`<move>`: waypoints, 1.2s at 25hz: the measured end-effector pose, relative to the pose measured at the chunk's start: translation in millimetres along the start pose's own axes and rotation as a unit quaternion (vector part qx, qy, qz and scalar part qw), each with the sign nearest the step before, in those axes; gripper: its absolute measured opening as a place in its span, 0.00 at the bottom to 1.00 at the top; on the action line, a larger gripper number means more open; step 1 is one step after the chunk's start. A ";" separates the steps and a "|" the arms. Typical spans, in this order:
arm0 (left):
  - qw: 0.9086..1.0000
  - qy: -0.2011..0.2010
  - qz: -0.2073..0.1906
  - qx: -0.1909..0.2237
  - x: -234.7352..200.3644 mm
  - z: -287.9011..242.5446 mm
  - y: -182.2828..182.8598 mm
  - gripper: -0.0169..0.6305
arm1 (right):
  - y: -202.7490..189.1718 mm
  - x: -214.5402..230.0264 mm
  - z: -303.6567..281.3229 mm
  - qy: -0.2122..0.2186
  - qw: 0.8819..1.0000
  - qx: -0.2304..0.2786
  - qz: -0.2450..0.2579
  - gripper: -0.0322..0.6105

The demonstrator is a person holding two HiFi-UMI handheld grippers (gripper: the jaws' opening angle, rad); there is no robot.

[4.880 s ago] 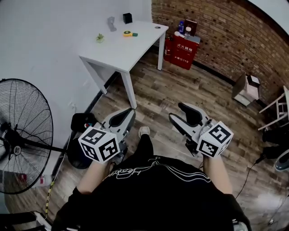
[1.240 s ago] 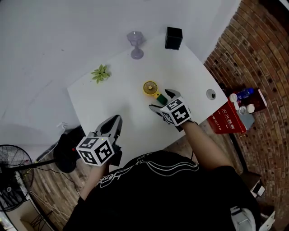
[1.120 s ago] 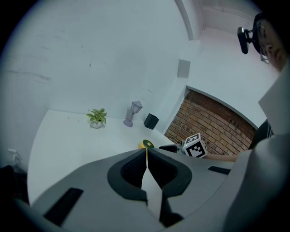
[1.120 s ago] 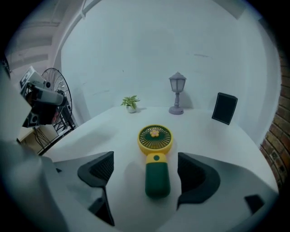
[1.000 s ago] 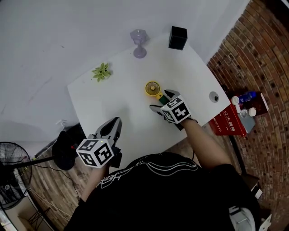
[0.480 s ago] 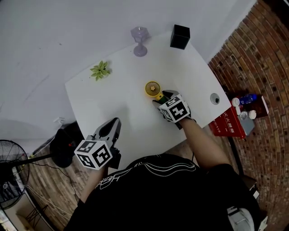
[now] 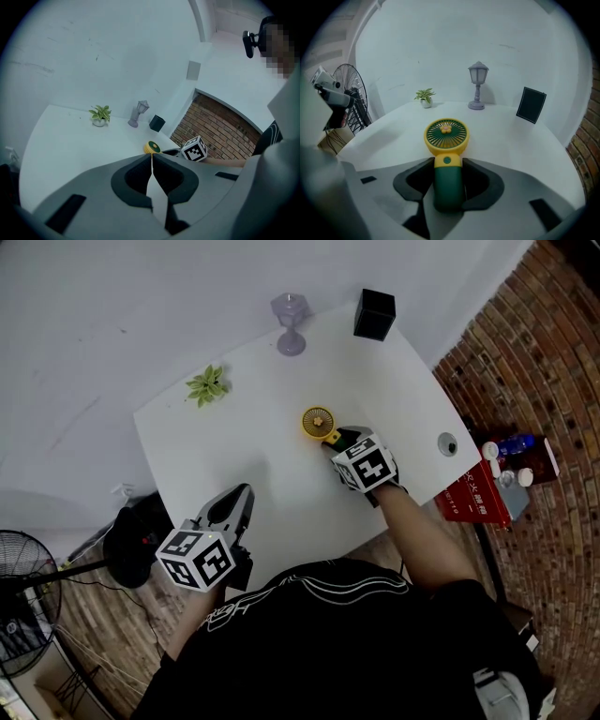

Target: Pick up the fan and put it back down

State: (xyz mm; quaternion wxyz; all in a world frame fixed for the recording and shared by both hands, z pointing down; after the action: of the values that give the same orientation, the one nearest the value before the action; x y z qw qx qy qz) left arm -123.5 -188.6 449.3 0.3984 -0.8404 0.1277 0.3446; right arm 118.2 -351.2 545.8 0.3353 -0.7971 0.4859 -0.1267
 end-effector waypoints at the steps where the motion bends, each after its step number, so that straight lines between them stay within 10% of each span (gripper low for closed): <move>1: 1.000 -0.001 0.000 0.001 -0.2 0.3 0.6 0.08 | 0.1 0.1 -0.1 -0.001 1.000 0.000 -0.001 0.34; 30: 0.999 -0.028 -0.029 0.000 30.1 65.7 -6.3 0.08 | 42.4 -69.0 149.2 -0.053 0.989 0.133 -0.043 0.34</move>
State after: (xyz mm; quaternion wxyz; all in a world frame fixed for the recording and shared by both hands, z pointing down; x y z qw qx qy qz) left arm -129.8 -132.9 403.3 0.4118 -0.8335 0.0925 0.3565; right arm 133.5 -243.4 415.6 0.4577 -0.7711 0.4118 -0.1625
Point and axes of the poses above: the fingertips, and each gripper's own axes: z backward along the fingers, x to its right, y out of its top, the point moved 9 cm from there along z, backward along the fingers, and after that the axes turned 15 degrees about z, right-handed, at the moved point
